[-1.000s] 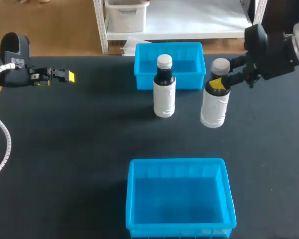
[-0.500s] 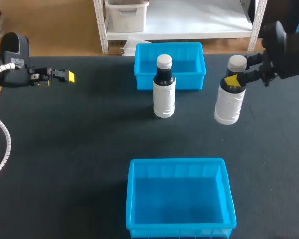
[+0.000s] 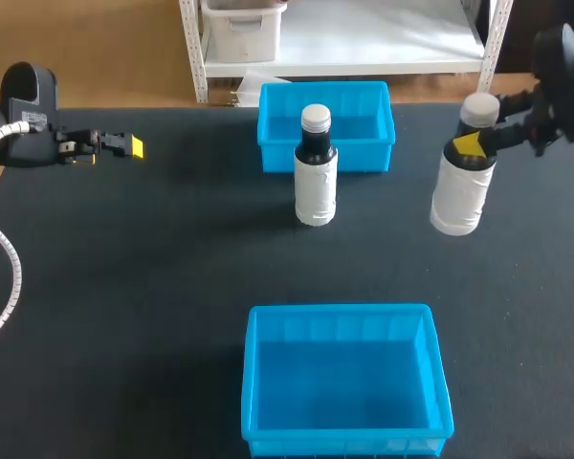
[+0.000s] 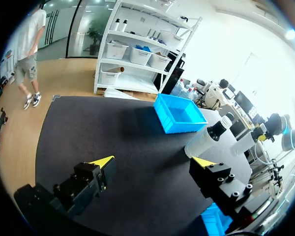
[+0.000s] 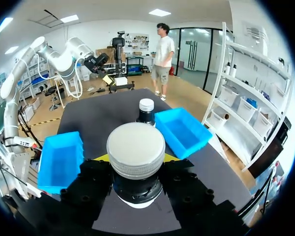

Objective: Pick up the bottle, and place it in the far bin if it is heavy, or in the near bin if it is light.

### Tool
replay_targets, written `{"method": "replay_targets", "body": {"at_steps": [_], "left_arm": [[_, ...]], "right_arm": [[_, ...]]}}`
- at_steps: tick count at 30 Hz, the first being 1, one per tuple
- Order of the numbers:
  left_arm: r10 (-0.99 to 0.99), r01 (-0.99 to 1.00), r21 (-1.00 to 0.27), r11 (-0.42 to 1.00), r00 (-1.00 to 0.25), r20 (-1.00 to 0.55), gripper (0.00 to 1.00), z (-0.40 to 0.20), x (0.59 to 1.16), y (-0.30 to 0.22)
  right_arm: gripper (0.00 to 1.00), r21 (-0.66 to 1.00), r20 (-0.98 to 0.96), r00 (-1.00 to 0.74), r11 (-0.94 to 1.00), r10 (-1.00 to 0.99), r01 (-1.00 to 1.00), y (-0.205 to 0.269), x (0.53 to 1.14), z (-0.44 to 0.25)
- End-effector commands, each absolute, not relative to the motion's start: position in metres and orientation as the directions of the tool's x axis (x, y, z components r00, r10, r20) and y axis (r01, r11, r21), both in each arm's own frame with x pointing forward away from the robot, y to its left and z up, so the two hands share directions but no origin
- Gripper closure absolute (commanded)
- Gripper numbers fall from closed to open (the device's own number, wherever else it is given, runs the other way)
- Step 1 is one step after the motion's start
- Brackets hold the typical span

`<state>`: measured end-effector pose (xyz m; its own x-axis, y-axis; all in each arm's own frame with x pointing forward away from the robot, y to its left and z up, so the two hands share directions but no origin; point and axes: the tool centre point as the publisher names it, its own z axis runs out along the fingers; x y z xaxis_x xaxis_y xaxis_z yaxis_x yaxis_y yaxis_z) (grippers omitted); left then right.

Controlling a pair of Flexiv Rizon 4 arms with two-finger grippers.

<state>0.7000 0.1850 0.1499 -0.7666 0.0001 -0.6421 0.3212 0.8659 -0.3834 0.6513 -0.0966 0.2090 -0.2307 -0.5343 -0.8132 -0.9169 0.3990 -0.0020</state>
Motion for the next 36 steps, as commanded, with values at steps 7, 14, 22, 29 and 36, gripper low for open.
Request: {"method": "replay_targets", "body": {"at_steps": [7,14,22,29,36], "left_arm": [[0.0,0.321,-0.383,0.866,-0.767,-0.642,0.0,0.15,0.7,0.185],[0.0,0.321,-0.383,0.866,-0.767,-0.642,0.0,0.15,0.7,0.185],[0.0,0.321,-0.383,0.866,-0.767,-0.642,0.0,0.15,0.7,0.185],[0.0,0.321,-0.383,0.866,-0.767,-0.642,0.0,0.15,0.7,0.185],[0.0,0.321,-0.383,0.866,-0.767,-0.642,0.0,0.15,0.7,0.185]], "right_arm": [[1.0,-0.013,-0.819,-0.206,0.376,-0.536,-0.926,-0.076,0.623,0.244],[1.0,-0.012,-0.831,-0.174,0.329,-0.528,-0.944,-0.053,0.606,0.258],[1.0,-0.011,-0.831,-0.133,0.254,-0.54,-0.967,-0.023,0.585,0.263],[1.0,-0.009,-0.838,-0.106,0.207,-0.536,-0.978,-0.004,0.575,0.265],[1.0,-0.013,-0.841,-0.079,0.165,-0.535,-0.986,0.011,0.569,0.27]]}}
